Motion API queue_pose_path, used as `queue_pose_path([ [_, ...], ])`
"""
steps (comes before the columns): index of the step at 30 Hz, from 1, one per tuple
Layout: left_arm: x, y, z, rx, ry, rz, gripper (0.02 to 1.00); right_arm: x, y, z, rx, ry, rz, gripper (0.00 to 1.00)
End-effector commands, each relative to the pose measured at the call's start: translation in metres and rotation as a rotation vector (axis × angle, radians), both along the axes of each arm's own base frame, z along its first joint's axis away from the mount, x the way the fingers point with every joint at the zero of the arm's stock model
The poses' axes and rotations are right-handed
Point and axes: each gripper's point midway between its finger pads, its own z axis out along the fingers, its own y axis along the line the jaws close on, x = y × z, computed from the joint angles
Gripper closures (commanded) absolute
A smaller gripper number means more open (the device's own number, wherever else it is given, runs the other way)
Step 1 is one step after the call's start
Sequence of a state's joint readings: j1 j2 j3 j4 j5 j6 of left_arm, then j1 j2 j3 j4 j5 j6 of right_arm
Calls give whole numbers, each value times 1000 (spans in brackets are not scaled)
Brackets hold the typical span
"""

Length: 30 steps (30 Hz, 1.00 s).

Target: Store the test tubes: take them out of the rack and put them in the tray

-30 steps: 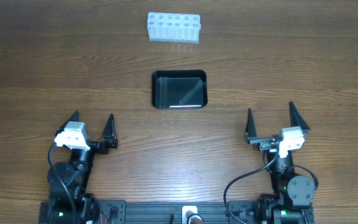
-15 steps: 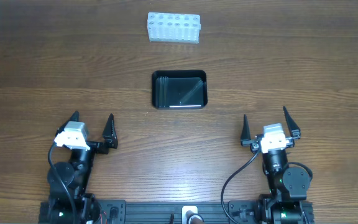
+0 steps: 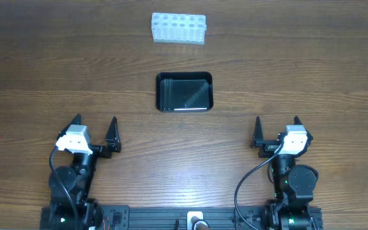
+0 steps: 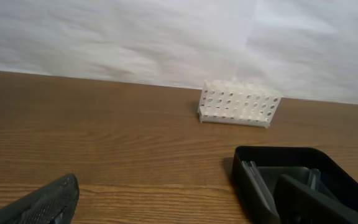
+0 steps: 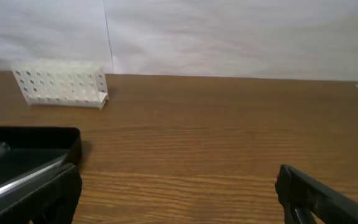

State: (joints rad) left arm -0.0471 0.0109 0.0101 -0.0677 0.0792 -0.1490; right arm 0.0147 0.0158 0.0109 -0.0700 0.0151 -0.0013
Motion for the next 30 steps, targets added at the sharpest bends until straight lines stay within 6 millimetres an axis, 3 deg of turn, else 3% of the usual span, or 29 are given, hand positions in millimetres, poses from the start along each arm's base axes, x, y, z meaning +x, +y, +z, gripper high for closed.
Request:
queue_pose_path([
  [1, 0, -1, -1, 14, -2, -6, 20, 0, -2, -1, 139, -5, -27, 9],
  [8, 0, -1, -1, 14, -2, -6, 20, 0, -2, -1, 110, -4, -21, 9],
  [16, 0, -1, -1, 14, -2, -6, 20, -1, 19, -1, 28, -3, 68, 7],
  [30, 0, -1, -1, 14, -2, -6, 20, -1, 19, -1, 28, -1, 70, 9],
])
